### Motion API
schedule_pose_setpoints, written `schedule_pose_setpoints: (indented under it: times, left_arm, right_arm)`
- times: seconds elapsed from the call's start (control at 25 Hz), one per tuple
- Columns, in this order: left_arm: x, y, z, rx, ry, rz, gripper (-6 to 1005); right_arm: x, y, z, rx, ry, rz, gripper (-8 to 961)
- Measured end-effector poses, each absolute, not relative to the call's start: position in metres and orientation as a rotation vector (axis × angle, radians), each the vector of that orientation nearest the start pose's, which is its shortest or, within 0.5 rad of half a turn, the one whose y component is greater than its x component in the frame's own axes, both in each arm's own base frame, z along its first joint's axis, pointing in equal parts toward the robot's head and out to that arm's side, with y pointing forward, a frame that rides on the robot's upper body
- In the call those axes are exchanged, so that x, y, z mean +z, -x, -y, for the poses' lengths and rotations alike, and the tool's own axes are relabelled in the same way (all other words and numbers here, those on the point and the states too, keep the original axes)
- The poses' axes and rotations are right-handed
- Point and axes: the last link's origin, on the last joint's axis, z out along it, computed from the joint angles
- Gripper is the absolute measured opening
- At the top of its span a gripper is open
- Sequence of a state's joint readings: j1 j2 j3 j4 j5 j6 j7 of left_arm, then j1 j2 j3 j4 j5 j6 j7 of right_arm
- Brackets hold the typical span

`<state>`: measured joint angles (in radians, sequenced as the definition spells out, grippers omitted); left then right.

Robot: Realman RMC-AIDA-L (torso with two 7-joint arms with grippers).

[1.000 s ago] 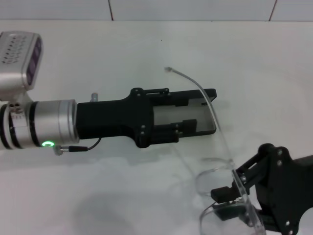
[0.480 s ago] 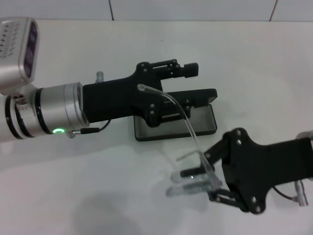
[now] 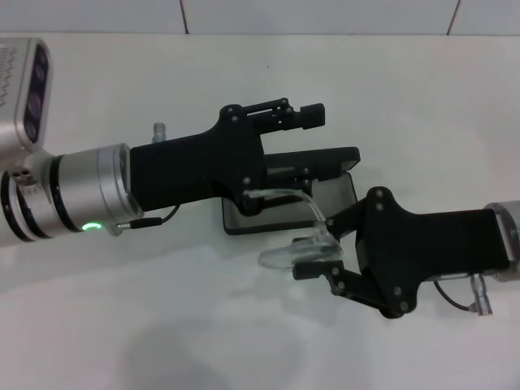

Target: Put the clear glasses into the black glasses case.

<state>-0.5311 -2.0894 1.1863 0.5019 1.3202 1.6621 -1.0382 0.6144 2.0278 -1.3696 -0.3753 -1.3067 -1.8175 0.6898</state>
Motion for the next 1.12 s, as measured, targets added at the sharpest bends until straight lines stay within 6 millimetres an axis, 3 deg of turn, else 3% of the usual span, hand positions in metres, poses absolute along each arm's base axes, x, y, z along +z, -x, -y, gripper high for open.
schedule_pose_setpoints:
  times: [0.52, 1.12]
  left_arm:
    - [-0.034, 0.193, -0.302, -1.299, 2.706, 0.154, 622]
    - [-0.034, 0.193, -0.302, -1.3, 2.705, 0.154, 621]
  right_arm:
    - [-0.042, -0.189, -0.293, 1.259, 2.831, 0.232, 183]
    - [-0.043, -0.189, -0.293, 1.257, 2.838, 0.22, 193]
